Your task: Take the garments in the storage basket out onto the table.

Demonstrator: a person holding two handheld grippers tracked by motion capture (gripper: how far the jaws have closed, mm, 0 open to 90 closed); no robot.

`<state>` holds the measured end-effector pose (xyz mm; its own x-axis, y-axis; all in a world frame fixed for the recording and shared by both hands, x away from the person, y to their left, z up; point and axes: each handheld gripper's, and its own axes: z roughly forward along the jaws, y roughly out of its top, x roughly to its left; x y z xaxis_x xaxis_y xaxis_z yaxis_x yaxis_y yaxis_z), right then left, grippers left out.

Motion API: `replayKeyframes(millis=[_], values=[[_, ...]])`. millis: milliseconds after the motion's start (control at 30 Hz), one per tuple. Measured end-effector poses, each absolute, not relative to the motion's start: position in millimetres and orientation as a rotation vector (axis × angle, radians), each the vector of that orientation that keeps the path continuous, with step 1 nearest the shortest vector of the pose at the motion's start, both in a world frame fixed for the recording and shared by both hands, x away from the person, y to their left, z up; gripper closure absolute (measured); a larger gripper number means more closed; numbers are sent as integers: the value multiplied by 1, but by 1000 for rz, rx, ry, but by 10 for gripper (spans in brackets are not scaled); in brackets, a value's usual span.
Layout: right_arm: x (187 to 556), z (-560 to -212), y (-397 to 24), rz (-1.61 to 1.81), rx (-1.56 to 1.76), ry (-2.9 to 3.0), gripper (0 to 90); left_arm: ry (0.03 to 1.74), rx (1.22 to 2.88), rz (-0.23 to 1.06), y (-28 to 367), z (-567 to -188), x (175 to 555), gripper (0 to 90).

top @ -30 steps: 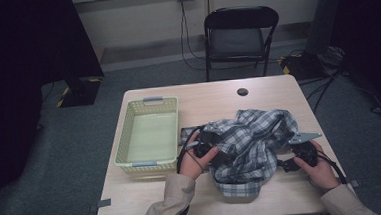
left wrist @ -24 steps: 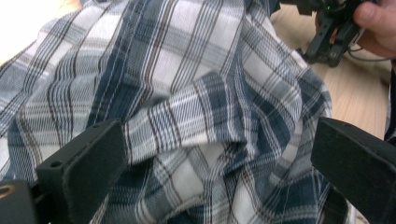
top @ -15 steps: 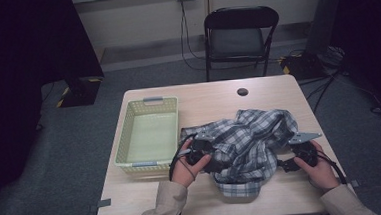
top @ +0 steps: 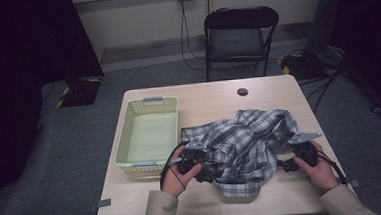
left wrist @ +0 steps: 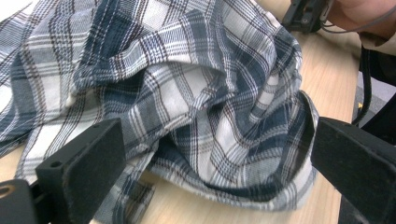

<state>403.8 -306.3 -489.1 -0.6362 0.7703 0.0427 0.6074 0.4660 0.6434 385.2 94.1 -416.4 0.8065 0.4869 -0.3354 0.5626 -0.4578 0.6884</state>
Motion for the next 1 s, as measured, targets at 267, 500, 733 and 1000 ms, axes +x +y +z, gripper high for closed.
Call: replayKeyframes(millis=[267, 500, 733, 1000], values=[[404, -489, -306, 927, 1184, 2463, 0, 787, 2139, -98, 108, -415, 377, 27], [404, -489, -306, 927, 1184, 2463, 0, 800, 2144, -70, 120, -413, 371, 27], [404, -489, -306, 927, 1184, 2463, 0, 802, 2152, -54, 132, -418, 366, 27], [404, -489, -306, 926, 1186, 2461, 0, 784, 2161, -23, 144, -419, 364, 27]])
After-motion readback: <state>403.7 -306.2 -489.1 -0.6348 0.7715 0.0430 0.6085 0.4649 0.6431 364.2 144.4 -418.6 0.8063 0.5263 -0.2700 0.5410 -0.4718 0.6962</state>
